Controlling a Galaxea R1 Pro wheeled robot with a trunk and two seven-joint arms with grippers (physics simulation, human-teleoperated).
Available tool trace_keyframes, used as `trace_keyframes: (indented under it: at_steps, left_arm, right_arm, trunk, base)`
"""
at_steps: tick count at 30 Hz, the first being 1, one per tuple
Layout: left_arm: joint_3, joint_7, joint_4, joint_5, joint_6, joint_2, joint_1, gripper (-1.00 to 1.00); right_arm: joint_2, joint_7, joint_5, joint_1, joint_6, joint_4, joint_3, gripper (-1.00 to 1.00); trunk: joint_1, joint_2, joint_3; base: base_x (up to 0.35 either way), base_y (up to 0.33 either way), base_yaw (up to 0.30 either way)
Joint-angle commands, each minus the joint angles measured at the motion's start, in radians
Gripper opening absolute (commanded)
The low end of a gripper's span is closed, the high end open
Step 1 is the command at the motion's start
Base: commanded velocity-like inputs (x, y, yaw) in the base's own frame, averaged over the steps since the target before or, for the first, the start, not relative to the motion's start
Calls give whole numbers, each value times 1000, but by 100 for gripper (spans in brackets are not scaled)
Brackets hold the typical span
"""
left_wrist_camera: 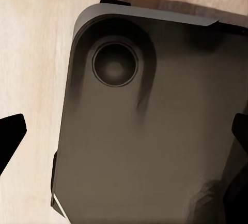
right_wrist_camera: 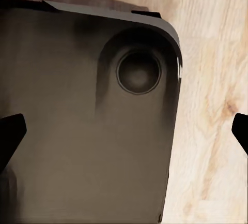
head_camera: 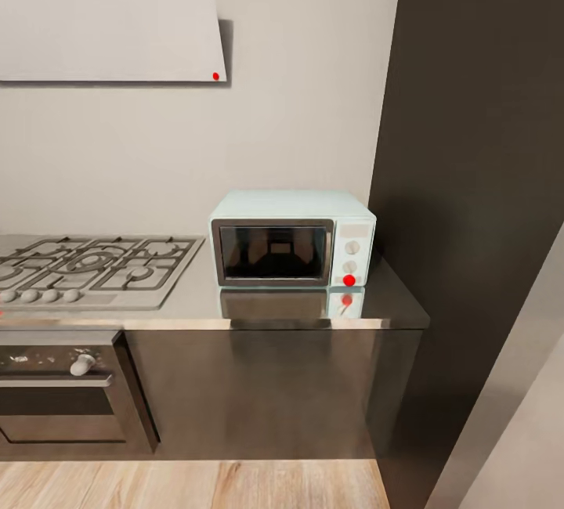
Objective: In the kitchen, take the popcorn bag from the countertop, put it into the microwave, and heat it until the popcorn is cooked so the cooked popcorn ends up inside the bag.
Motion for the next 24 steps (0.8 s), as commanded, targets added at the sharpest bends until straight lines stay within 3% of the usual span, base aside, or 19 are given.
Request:
trace_keyframes:
  at_steps: [1,3,5,8,10,13,15,16,18,24]
  left_arm:
    - [0,-1,0,6,-2,0,0,100]
    - [0,-1,0,6,-2,0,0,100]
    - [0,-1,0,6,-2,0,0,100]
    - [1,-1,0,6,-2,0,0,100]
    - [1,-1,0,6,-2,0,0,100]
    - [1,-1,0,7,-2,0,0,100]
    - [1,-1,0,7,-2,0,0,100]
    - [1,-1,0,7,-2,0,0,100]
    - [1,-1,0,7,-2,0,0,100]
    - [1,-1,0,7,-2,0,0,100]
  right_arm:
    - [0,0,26,-1,0,-14,2,100]
    - [1,1,55,-1,17,-88,3,100]
    - [4,7,67,-1,87,-169,5,100]
    - [14,13,73,-1,227,-340,6,100]
    - [16,16,72,-1,340,-513,7,100]
    - [18,18,70,-1,445,-671,11,100]
    - [24,23,69,-1,545,-809,68,100]
    - [26,28,69,-1,594,-891,115,100]
    - [27,32,68,-1,658,-1020,159,100]
    - [28,33,61,-3,875,-1388,180,100]
  trunk:
    - [0,0,-1]
    - [0,0,-1]
    - [0,0,-1]
    - [0,0,-1]
    - [0,0,-1]
    - [0,0,-1]
    - [0,0,-1]
    - [0,0,-1]
    - [0,0,-1]
    - [0,0,-1]
  base:
    - [0,0,0]
    - [0,0,0]
    - [0,0,0]
    - [0,0,0]
    - [0,0,0]
    - [0,0,0]
    - [0,0,0]
    - [0,0,0]
    - [0,0,0]
    - [0,0,0]
